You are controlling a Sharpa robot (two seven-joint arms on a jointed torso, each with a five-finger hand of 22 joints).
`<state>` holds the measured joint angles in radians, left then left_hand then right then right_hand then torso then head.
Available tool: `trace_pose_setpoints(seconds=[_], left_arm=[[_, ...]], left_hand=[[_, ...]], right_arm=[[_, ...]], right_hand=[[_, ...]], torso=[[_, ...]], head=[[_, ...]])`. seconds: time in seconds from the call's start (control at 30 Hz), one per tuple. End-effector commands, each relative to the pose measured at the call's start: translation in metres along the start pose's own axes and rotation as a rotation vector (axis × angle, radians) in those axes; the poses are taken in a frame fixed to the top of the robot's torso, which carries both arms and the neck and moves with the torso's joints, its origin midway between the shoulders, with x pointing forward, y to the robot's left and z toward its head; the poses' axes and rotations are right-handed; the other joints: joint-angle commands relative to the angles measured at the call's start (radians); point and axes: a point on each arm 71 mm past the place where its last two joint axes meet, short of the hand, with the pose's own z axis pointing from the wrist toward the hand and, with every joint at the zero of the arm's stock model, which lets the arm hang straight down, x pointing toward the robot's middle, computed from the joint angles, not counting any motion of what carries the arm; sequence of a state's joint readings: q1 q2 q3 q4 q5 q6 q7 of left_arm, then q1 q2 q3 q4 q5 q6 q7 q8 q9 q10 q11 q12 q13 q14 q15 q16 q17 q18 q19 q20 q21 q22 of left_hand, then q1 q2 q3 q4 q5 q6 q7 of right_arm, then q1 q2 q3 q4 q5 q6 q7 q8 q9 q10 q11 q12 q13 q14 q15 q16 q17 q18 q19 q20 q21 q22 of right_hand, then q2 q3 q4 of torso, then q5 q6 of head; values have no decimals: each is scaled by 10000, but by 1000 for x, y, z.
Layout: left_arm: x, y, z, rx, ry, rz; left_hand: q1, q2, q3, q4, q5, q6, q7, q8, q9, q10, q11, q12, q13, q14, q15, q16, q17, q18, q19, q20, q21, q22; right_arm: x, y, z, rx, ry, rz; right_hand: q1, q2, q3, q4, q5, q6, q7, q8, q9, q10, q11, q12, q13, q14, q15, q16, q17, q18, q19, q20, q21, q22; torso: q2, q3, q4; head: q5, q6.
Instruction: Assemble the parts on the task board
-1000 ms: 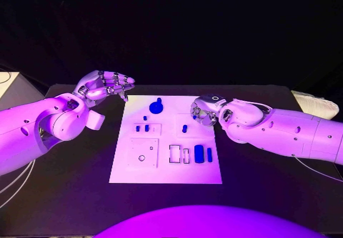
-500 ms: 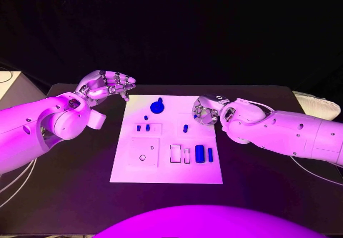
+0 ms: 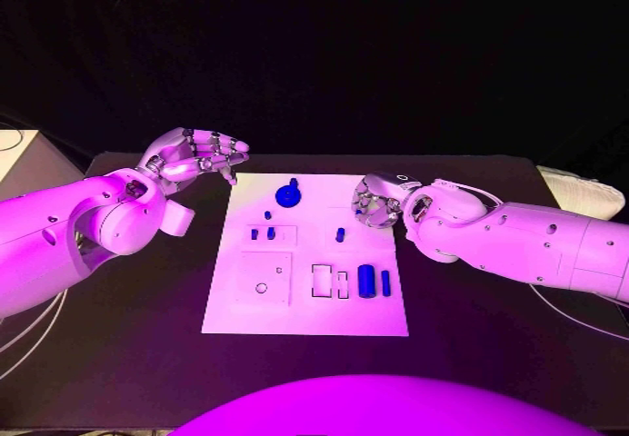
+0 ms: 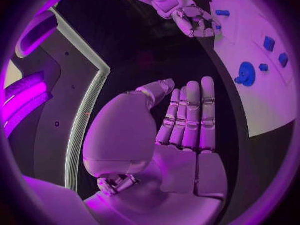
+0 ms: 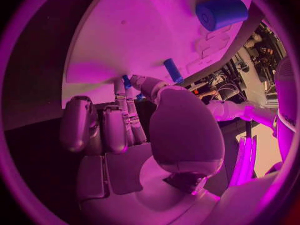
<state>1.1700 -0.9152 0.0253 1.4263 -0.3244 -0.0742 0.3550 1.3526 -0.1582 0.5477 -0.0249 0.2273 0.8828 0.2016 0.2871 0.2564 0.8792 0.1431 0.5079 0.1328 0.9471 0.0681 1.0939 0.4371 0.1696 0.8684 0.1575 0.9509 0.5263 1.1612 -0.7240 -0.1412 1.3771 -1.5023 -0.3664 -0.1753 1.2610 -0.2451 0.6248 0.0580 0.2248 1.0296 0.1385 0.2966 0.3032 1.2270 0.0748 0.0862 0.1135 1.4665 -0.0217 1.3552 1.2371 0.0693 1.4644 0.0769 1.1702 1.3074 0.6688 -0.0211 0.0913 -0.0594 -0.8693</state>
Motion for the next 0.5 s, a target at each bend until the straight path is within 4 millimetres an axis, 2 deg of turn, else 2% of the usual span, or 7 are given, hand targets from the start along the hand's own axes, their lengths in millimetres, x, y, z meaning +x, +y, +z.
trace_pose_setpoints(seconds=[0.03, 0.2, 0.33, 0.5], left_arm=[[2, -1, 1, 61, 140, -70], [2, -1, 1, 51, 137, -69], [2, -1, 1, 34, 139, -65], [1, -1, 1, 14, 138, -45]], left_hand=[[88, 14, -10, -60, 16, -7, 12, 49, 15, -62, -17, -10, -9, -82, -21, -47, -9, 163, 93, -8, -42, -17], [88, 14, -10, -60, 16, -7, 12, 49, 15, -62, -17, -10, -9, -82, -21, -47, -9, 163, 93, -8, -42, -17], [88, 14, -10, -60, 16, -7, 12, 49, 15, -62, -17, -10, -9, -82, -21, -47, -9, 163, 93, -8, -42, -17], [112, 25, -11, -72, 17, -2, 12, 58, 15, -61, -17, -9, -15, -79, -23, -54, -16, 162, 101, -13, -38, -17]], right_arm=[[8, 3, 0, -51, 436, 63], [7, 3, 0, -31, 362, -8], [6, 3, 0, 12, 240, -211], [4, 4, 0, -48, -87, -528]], right_hand=[[59, -8, -7, -11, 29, 11, -24, -19, 8, -12, -30, -52, -8, 336, 94, 34, 90, 73, 97, 54, 18, 333], [397, 336, 245, -244, -143, 242, -102, 87, 102, 207, -108, -50, -6, 426, 32, 259, 372, 33, 176, 24, 282, 501], [767, 653, 512, -618, -351, 405, -136, 207, 227, 489, -185, -12, 16, 436, -34, 314, 410, 11, 214, -35, 423, 603], [856, 715, 619, -794, -458, 452, -151, 245, 284, 631, -214, 0, 34, 411, -58, 271, 337, 2, 222, -65, 469, 644]], torso=[[-2, 5, 0], [-3, 2, 1], [-1, 5, 6], [-1, 4, -2]], head=[[6, -6], [14, -15], [10, -23], [4, -31]])
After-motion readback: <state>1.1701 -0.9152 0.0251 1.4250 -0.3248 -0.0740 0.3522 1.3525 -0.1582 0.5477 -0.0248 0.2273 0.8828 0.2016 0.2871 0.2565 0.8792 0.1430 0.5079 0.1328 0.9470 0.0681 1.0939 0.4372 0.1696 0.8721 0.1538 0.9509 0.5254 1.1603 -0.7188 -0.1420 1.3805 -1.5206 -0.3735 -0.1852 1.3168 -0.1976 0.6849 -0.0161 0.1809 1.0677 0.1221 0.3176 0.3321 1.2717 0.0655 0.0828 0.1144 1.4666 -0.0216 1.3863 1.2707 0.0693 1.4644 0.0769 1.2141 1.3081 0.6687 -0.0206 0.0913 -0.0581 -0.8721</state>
